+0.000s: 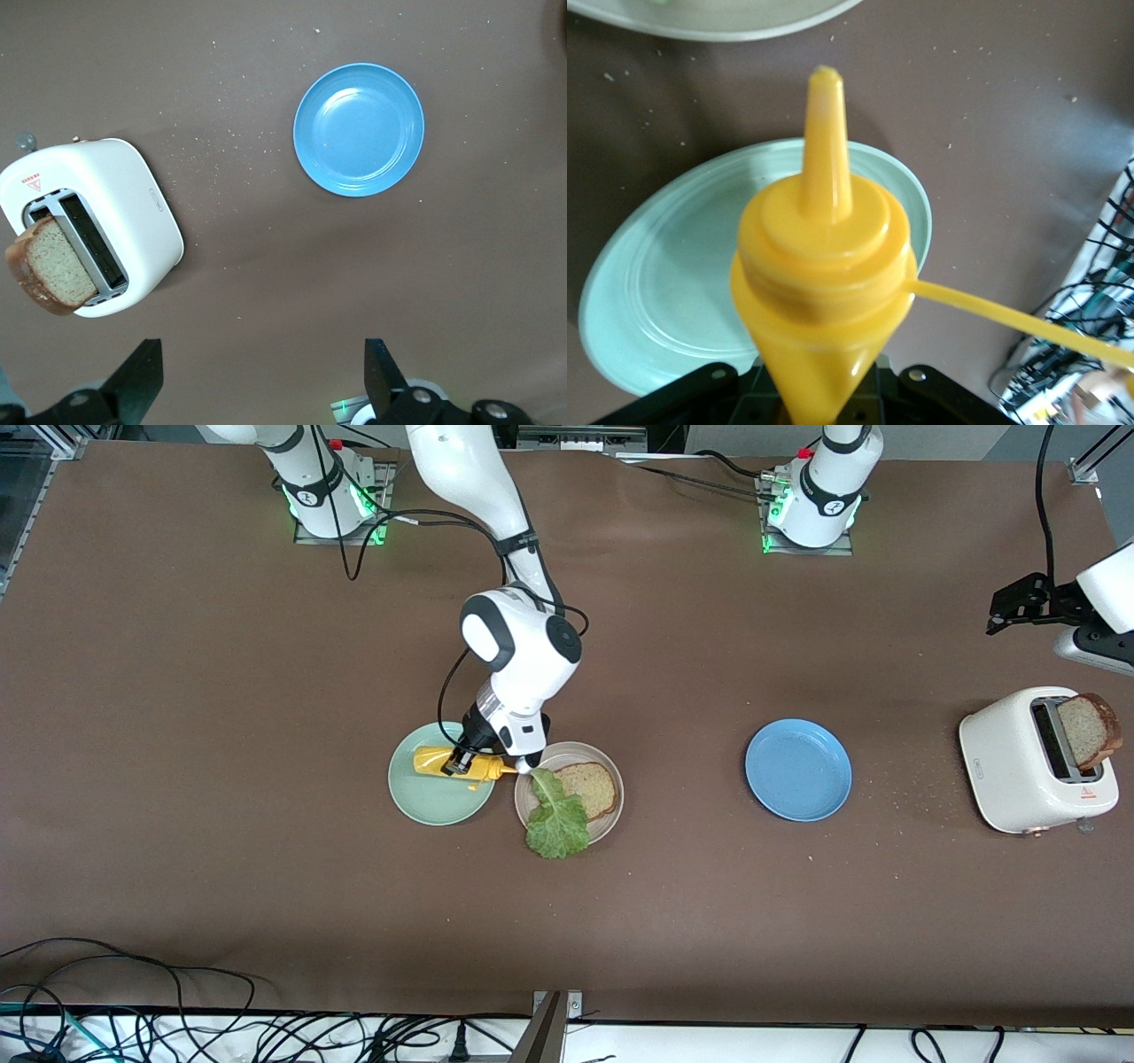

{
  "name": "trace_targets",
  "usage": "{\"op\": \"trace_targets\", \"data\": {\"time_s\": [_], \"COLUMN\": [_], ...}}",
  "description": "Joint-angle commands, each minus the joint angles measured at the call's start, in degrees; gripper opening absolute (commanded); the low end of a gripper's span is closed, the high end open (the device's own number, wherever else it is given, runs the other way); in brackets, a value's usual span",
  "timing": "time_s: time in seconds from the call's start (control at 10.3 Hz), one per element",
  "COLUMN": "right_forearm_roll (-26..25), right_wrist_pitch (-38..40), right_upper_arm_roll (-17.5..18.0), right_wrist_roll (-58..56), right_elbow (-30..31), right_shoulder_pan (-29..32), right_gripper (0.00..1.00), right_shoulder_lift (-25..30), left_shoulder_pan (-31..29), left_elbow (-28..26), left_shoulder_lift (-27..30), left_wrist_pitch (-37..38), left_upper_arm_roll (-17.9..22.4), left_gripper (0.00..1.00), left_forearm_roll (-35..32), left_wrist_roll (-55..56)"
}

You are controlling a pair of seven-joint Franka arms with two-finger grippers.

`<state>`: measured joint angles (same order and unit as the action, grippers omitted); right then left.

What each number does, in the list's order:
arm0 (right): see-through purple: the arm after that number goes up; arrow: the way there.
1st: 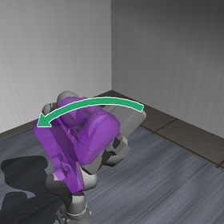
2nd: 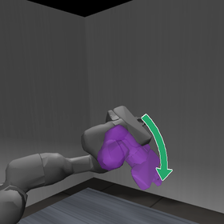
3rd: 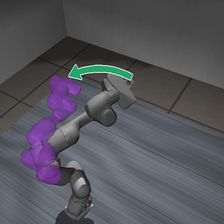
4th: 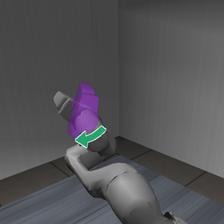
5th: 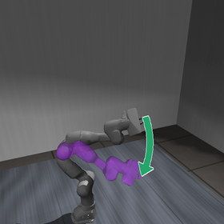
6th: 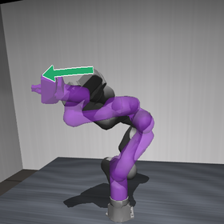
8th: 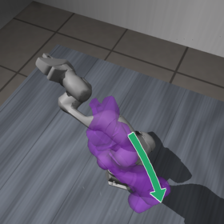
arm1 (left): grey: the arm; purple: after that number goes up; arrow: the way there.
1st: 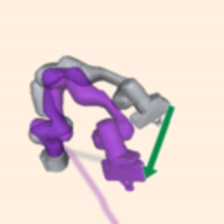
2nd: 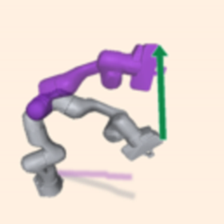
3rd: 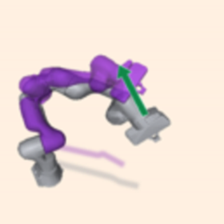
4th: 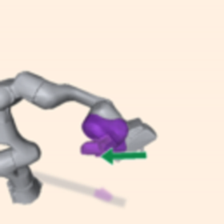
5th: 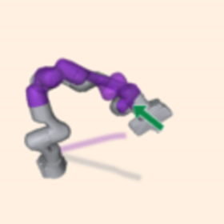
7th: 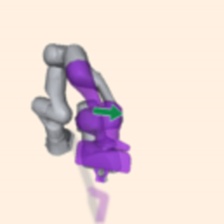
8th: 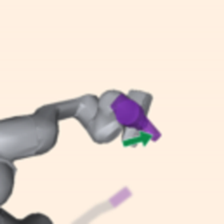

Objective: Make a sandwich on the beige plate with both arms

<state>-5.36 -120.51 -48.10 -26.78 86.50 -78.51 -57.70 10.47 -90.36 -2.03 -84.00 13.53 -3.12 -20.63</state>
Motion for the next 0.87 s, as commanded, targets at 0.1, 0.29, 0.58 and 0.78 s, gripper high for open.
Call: {"op": "trace_targets", "data": {"time_s": [0.1,0.29,0.58,0.78], "right_forearm_roll": [-6.8,-6.8,-2.3,8.1], "right_wrist_pitch": [4.1,4.1,4.6,4.9], "right_upper_arm_roll": [1.1,0.8,-3.5,-11.3], "right_wrist_roll": [5.4,4.8,-3.8,-22.2], "right_elbow": [-3.4,-3.5,-3.4,-3.4], "right_shoulder_pan": [-0.9,-0.9,0.5,2.0], "right_gripper": [0.0,0.0,0.0,0.0], "right_shoulder_lift": [-2.5,-2.2,2.0,4.2], "left_shoulder_pan": [-0.4,-0.4,-0.3,-0.4], "left_elbow": [1.9,1.9,1.9,1.9], "left_shoulder_lift": [-0.8,-0.8,-0.9,-0.9], "left_wrist_pitch": [1.4,1.4,1.4,1.4], "left_upper_arm_roll": [0.1,0.1,0.1,0.1], "left_gripper": [1.0,1.0,1.0,1.0], "left_forearm_roll": [1.5,1.5,1.5,1.5], "left_wrist_roll": [-0.9,-1.0,-1.0,-1.1]}}
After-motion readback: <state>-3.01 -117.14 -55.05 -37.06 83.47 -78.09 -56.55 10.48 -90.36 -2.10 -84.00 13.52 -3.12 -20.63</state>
